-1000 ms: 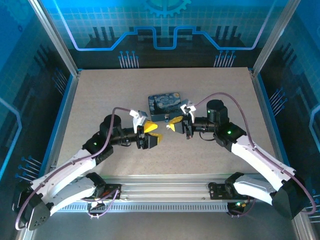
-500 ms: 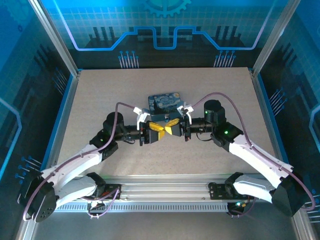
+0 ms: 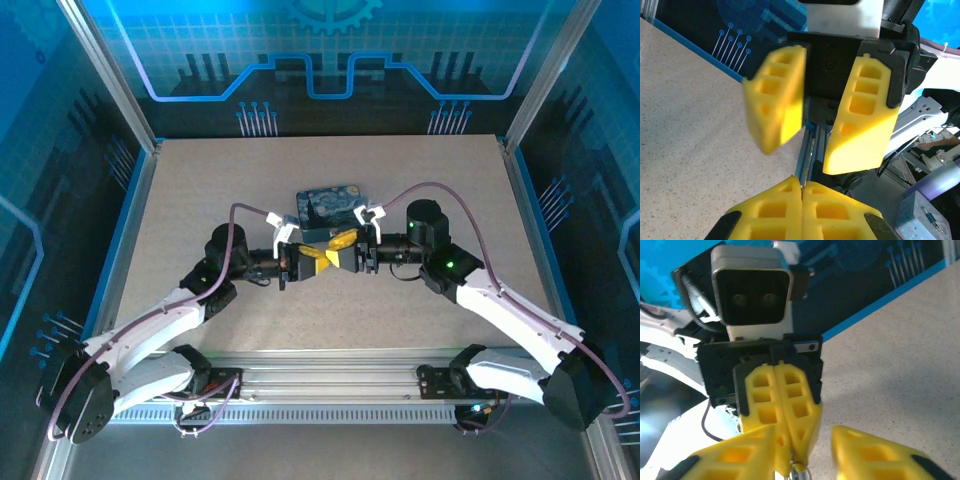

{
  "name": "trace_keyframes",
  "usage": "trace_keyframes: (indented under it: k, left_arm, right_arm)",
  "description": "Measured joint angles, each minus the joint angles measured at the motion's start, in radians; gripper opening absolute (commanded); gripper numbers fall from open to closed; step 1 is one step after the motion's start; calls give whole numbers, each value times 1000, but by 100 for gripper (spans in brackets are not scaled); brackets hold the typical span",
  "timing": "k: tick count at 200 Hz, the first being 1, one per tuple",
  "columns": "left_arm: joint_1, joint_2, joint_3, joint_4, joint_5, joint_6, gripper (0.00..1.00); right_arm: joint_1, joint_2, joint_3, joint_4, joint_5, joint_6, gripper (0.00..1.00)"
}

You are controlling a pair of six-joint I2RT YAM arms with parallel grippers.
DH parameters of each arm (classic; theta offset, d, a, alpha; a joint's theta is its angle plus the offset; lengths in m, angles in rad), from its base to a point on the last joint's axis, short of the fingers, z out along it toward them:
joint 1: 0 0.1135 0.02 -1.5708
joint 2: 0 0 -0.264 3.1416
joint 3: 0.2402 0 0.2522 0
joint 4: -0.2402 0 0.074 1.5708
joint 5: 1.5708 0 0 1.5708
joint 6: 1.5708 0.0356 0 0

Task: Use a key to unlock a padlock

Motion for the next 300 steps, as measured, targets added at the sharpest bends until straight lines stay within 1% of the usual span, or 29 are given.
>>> trace_keyframes:
  k: [24,49,79,99,126,127,142,148,159,167,173,192,219,254,300]
  left_arm:
    - [4,-10,-6,-19,-7,4,0]
    - [6,-21,-6,-27,-8,6,0]
    - [6,-29,-6,-27,-7,6,0]
    - [11,-32,-7,-32,-10,6,0]
    - [18,-40,-11,-37,-6,6,0]
    - [18,-40,-11,-37,-6,6,0]
    - [20,-41,-12,-45,-8,11,23]
    - [20,-43,-14,-52,-9,14,34]
    - [22,-50,-22,-63,-18,19,49]
    - [26,-57,-29,-75,-21,28,54]
    - [28,-63,-35,-81,-26,29,57]
    - [36,-84,-57,-85,-37,32,61]
    - [41,-92,-88,-41,-37,20,63]
    - [43,-70,-100,70,-36,-20,64]
    - [44,-40,-100,179,-27,-53,48]
  right_arm:
    - [0,0,2,-7,39,23,39]
    - [0,4,2,4,19,48,34]
    - [3,37,13,29,-32,84,21]
    - [16,51,24,32,-56,85,0]
    - [25,58,34,24,-55,67,0]
    - [25,58,34,23,-54,66,0]
    - [26,58,34,10,-45,51,0]
    - [28,57,34,3,-38,43,0]
    - [31,56,39,-23,-24,28,0]
    - [31,57,47,-42,-19,16,0]
    - [31,56,55,-55,-13,6,0]
    - [31,56,87,-86,-1,-26,0]
    - [33,56,107,-108,2,-64,0]
    - [56,71,127,-149,-2,-111,0]
    - [64,78,138,-178,2,-144,0]
